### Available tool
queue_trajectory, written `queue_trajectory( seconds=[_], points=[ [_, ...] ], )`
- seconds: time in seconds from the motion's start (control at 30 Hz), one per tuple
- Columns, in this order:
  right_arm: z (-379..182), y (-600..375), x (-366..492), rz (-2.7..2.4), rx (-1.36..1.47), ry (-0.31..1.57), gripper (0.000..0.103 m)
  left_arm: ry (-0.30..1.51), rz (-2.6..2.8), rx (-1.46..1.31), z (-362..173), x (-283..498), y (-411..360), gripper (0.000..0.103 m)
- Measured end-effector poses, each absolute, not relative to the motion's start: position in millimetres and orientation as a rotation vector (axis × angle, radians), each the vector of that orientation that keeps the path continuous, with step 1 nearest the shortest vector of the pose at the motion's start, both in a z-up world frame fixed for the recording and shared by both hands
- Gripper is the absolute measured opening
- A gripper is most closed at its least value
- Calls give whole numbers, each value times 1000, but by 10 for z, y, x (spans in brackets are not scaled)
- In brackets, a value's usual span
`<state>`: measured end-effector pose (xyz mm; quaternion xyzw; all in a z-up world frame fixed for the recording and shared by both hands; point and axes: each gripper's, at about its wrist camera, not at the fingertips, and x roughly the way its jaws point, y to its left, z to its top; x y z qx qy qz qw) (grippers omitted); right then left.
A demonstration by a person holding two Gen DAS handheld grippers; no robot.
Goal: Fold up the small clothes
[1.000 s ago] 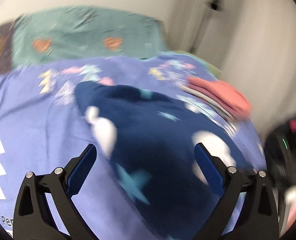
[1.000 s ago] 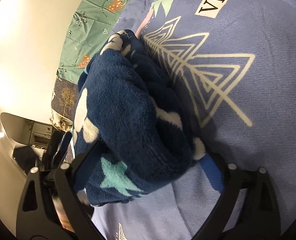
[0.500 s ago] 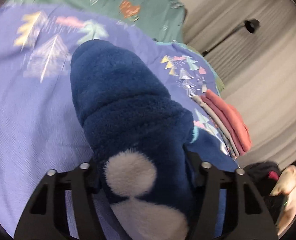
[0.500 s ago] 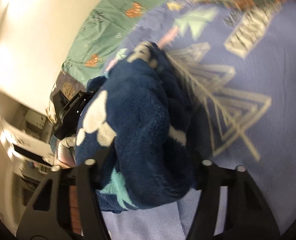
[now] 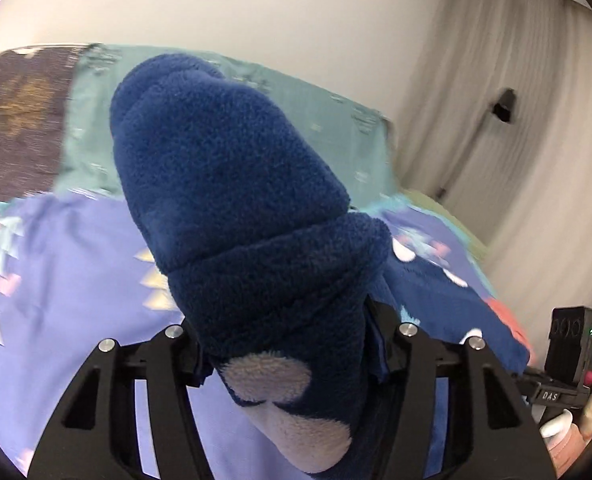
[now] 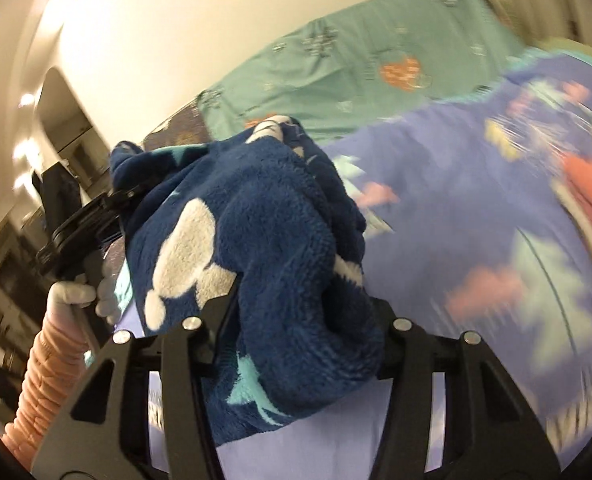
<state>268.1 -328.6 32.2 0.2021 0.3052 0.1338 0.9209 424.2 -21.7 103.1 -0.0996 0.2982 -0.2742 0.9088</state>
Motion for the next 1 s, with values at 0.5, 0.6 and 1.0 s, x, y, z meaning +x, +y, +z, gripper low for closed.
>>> queue_trajectory(
  seconds=[0.5,0.6,1.0],
  points=[
    [-431,-2296,5015,187,248,780,50,741,-163,-64,-225,5402,426,70],
    [-877,-2277,5002,166,234,881,57,737,-154,8,-529,5268,427,78],
    [-544,-2570,3925,240,281,790,74,646,-173,-28,-302,4533,594,85]
  ],
)
